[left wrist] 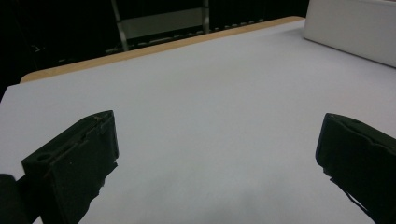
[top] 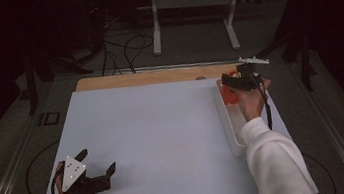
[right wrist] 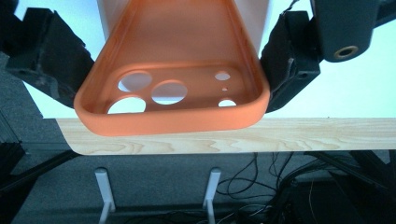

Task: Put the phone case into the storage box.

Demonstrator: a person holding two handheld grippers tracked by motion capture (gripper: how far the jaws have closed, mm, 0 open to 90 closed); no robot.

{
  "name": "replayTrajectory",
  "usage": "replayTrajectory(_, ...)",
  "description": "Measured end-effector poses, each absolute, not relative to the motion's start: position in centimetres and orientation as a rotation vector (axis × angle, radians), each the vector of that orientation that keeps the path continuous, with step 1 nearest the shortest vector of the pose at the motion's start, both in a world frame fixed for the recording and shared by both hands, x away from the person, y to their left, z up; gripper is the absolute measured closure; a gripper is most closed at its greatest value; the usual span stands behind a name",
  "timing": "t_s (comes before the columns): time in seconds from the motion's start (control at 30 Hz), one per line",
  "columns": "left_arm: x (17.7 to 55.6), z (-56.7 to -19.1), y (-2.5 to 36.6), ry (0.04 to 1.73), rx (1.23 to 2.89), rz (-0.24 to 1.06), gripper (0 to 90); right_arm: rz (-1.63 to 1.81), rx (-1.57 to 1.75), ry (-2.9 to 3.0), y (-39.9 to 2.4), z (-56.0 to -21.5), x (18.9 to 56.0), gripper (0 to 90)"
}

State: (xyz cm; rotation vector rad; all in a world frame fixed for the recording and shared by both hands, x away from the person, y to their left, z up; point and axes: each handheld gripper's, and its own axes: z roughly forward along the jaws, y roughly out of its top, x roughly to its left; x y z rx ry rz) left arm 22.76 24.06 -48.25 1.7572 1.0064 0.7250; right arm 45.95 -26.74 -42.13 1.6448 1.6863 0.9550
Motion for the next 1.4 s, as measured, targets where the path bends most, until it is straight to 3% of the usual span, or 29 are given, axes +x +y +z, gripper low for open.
replayTrajectory(1.4,22.75,-48.32,24.09,1.013,1.754,0.725,0.1,0.935,1.658,1.684,-26.52,-43.13,46.61,15.7)
